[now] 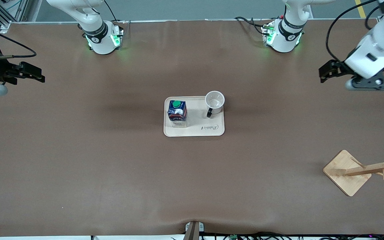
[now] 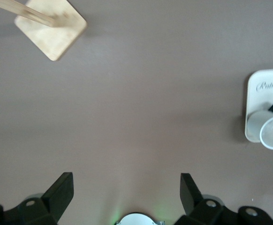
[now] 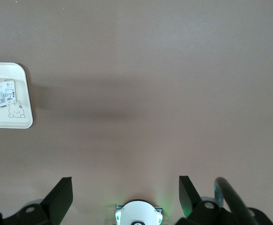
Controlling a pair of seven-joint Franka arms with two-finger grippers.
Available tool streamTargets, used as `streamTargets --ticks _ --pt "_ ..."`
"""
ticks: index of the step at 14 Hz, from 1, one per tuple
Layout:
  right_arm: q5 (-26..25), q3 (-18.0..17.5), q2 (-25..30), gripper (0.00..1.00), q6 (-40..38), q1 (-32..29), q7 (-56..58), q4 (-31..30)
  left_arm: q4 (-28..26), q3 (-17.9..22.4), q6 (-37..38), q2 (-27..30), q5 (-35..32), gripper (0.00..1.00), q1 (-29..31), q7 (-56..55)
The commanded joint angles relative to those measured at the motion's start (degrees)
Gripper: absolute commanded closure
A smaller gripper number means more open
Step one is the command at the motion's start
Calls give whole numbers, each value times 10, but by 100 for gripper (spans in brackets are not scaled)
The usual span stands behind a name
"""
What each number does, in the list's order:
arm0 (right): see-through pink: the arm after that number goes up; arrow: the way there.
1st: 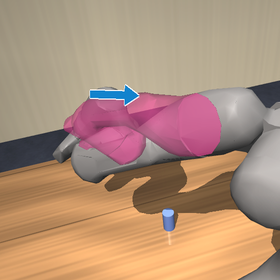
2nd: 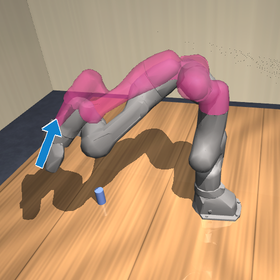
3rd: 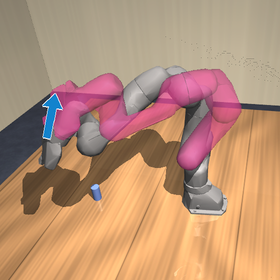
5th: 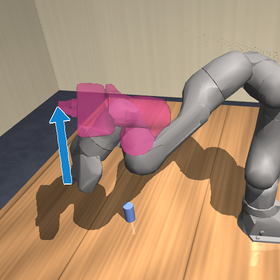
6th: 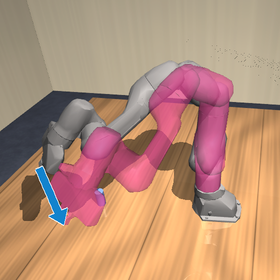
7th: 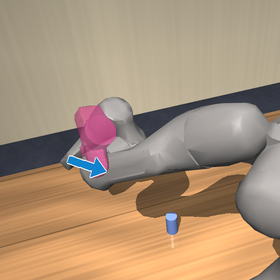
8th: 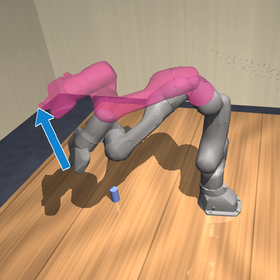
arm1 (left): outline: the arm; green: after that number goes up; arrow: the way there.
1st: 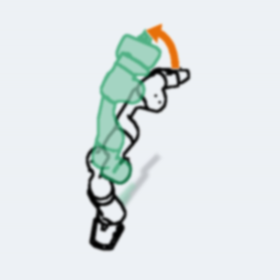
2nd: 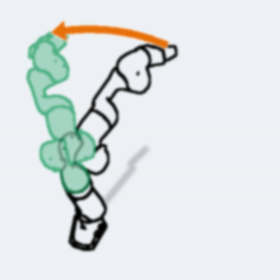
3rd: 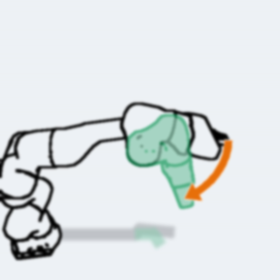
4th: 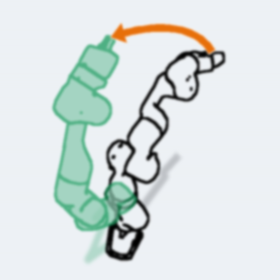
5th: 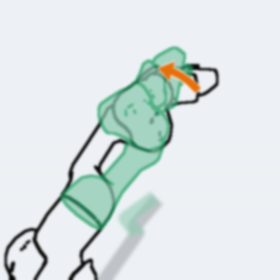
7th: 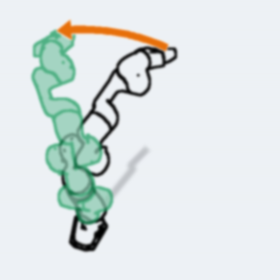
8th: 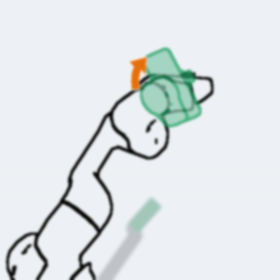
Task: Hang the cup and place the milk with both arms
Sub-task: 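Move the left gripper toward the white mug on the tray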
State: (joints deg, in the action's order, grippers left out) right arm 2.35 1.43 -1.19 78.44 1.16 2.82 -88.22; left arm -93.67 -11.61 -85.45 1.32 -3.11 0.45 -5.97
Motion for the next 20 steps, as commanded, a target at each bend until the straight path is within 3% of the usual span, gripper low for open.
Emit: streamTargets --ticks 1,9,13,16,20 --pt "10 0 -9 0 0 -5 4 -1 -30 -27 -15 2 12 0 2 -3" --pt "11 0 -11 0 -3 -18 5 2 -171 -115 -156 -1 40 0 1 -11" --pt "13 -1 -23 0 -3 -25 5 5 -179 -158 -180 -55 59 0 -2 -10" --pt "13 0 -25 0 -3 -27 5 3 -198 -190 -256 -83 59 0 -7 -13" --pt "13 0 -23 0 -4 -24 5 4 -200 -198 -339 -142 53 0 -47 -54"
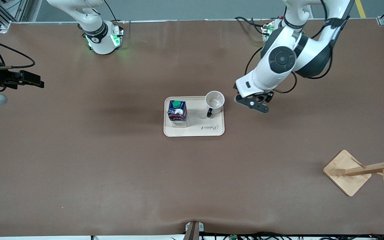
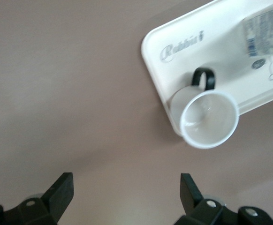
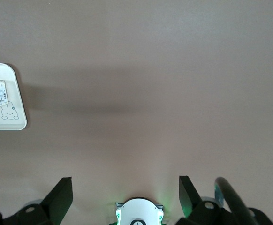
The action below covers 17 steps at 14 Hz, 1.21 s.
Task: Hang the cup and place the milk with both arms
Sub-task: 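Lower the left gripper onto the mug rim and grasp it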
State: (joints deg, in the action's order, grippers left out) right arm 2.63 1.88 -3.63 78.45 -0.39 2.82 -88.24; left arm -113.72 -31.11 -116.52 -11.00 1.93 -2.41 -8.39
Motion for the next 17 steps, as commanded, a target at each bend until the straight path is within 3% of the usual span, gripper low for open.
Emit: streamTargets --ticks 1,5,7,11,15,17 --pt "11 -5 -1 0 -2 -10 5 2 2 -3 -38 -32 -5 0 -24 -43" --pt "11 -6 0 0 -6 -8 5 3 1 -3 -70 -82 -45 1 -48 -77" --pt "16 -5 -2 0 -5 -13 5 3 1 -3 -91 -103 -54 10 -59 -83" --pt "23 -5 -1 0 -8 -14 4 2 3 -3 -141 -154 -99 18 -71 -137" --pt "24 -5 -2 0 -8 -16 5 3 5 -3 -152 -181 -124 45 -73 -145" --pt "25 -5 -5 0 -8 -19 5 3 7 -2 -163 -190 -125 64 -80 -160"
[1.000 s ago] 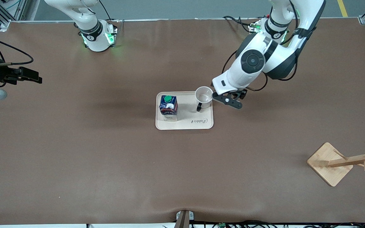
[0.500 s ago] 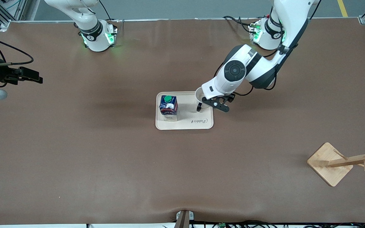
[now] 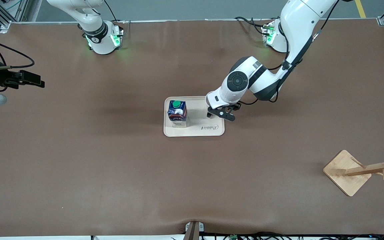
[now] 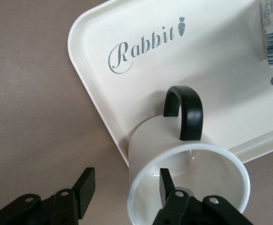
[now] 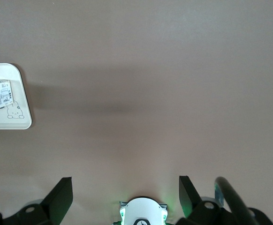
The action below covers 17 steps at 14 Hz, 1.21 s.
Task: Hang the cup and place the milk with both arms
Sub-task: 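Lower the left gripper onto the mug rim and grasp it, then lift the mug with the left gripper while the right gripper reaches out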
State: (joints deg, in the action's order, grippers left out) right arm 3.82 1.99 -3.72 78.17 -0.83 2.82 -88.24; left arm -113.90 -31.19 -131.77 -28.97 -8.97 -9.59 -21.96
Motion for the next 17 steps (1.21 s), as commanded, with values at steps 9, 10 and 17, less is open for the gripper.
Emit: streamTargets --ticks 9,10,17 --pt "18 -8 -13 0 -7 -7 4 6 75 2 -5 -24 -36 100 1 -57" --pt "18 -8 -14 0 -7 -12 5 5 82 3 2 -9 -37 100 4 -56" --pt "15 -10 -39 0 -30 15 13 6 122 1 76 127 -37 100 98 -42"
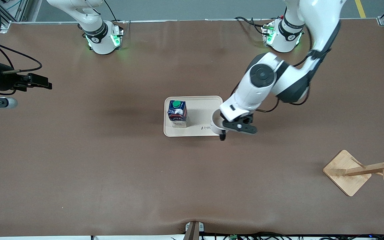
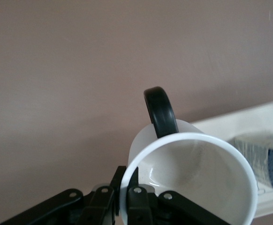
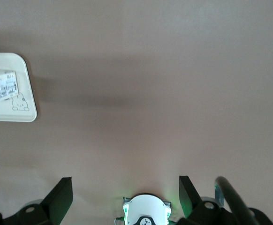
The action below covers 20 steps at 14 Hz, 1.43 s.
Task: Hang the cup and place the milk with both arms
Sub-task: 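Lift the mug with the left gripper while the right gripper reaches out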
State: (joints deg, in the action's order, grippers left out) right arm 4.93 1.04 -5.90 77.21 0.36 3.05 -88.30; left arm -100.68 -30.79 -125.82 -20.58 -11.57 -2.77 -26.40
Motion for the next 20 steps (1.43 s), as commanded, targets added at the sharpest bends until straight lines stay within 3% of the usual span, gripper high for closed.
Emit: streamTargets --ticks 1,7,8,11,16,20 --pt "5 -1 -17 0 -21 16 5 3 -9 -4 24 58 -7 100 49 13" --pt "8 -1 -16 0 35 98 -112 -35 76 -3 164 79 -3 100 157 116" --pt "10 -2 -15 0 57 116 -144 -51 82 -3 170 82 -3 100 178 140" --pt "102 -1 -17 0 100 141 -228 -76 84 -3 173 99 -2 100 245 225" --pt "95 0 -22 0 235 229 -322 -123 85 -2 174 115 2 100 328 350" --pt "95 -1 -48 0 327 284 -416 -139 123 -1 168 82 16 100 364 426"
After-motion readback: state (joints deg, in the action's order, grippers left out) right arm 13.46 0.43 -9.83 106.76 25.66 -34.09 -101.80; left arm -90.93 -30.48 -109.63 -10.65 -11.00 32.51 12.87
